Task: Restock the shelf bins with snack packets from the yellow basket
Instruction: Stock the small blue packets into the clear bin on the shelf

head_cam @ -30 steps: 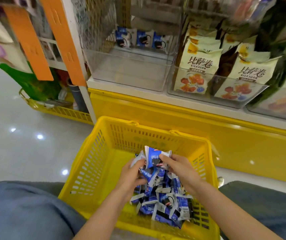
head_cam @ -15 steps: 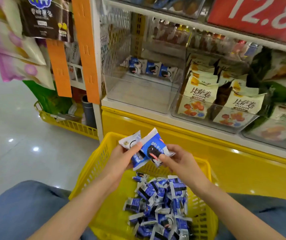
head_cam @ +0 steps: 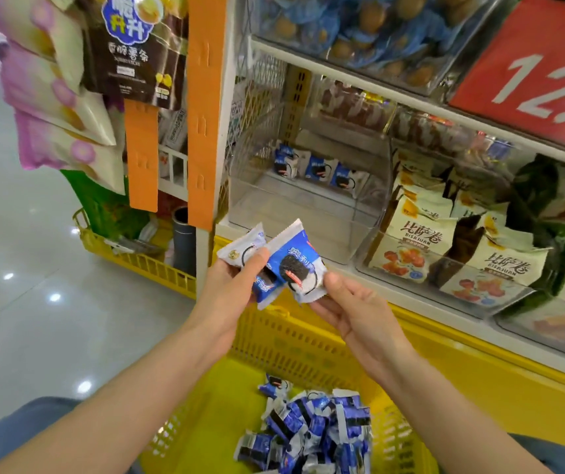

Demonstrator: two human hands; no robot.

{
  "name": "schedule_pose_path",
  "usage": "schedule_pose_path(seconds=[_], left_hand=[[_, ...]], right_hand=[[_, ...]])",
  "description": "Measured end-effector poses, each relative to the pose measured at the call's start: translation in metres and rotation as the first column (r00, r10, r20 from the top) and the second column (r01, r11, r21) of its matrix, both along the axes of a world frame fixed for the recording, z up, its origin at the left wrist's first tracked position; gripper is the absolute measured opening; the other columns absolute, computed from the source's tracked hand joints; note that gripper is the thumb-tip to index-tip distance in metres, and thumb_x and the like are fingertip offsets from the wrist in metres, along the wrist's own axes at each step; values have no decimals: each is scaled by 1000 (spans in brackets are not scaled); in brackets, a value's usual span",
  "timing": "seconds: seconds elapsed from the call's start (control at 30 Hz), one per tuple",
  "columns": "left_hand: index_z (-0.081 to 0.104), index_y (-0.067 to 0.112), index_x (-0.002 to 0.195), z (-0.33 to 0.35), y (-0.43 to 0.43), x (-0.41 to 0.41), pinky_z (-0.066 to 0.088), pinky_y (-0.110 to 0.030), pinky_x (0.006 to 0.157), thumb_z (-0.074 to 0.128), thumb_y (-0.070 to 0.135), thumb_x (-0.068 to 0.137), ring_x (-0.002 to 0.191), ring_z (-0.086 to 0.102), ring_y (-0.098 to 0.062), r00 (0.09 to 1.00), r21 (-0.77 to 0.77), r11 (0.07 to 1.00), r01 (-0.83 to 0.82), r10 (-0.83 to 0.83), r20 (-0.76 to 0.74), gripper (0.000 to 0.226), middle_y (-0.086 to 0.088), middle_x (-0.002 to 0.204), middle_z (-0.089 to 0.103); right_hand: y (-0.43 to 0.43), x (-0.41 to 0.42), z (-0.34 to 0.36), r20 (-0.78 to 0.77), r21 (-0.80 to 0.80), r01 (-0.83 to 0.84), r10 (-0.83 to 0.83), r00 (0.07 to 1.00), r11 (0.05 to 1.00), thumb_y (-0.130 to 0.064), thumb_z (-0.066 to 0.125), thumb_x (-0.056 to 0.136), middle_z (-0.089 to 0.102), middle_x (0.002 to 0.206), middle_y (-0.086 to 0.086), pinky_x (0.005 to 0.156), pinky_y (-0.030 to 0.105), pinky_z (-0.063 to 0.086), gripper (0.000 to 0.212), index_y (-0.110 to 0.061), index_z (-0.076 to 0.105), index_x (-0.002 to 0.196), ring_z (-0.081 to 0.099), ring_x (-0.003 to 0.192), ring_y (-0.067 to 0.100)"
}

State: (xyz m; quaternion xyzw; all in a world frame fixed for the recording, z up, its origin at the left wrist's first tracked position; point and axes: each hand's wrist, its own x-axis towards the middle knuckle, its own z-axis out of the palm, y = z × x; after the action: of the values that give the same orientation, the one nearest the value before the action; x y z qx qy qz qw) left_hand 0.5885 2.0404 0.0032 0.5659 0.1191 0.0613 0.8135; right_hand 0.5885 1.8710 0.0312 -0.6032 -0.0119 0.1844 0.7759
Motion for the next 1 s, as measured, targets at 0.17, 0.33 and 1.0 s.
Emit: schedule_pose_path(seconds=[0.17, 0.33, 1.0], left_hand=[[57, 26, 119, 5, 15, 21, 56, -30, 74, 63, 40, 80, 91, 68, -9, 997, 25, 997, -79, 78, 22, 41, 5, 103, 71], [49, 19, 126, 21, 37, 40, 53, -14, 65, 60, 47, 71, 96, 66, -6, 988, 110, 989, -96, 80, 136, 62, 2, 112, 66], [53, 21, 120, 11, 98, 75, 50, -10, 74, 64, 17, 85, 103, 59, -5, 973, 271, 936, -223, 195, 125, 37, 8, 111, 63]], right_hand=[[25, 20, 18, 165, -232, -14, 53, 985, 973, -36, 59, 76, 74, 96, 0, 69, 19, 55, 36, -17, 65, 106, 70, 91, 13], [46, 55, 38, 226, -306, 22, 50, 973, 952, -34, 66, 70, 74, 90, -5, 65, 16, 54, 30, -22, 66, 97, 70, 86, 9], [94, 327, 7, 341, -928, 271, 291, 894, 255, -20, 64, 88, 53, 130, 16, 97, 33, 41, 42, -3, 52, 125, 52, 116, 32]])
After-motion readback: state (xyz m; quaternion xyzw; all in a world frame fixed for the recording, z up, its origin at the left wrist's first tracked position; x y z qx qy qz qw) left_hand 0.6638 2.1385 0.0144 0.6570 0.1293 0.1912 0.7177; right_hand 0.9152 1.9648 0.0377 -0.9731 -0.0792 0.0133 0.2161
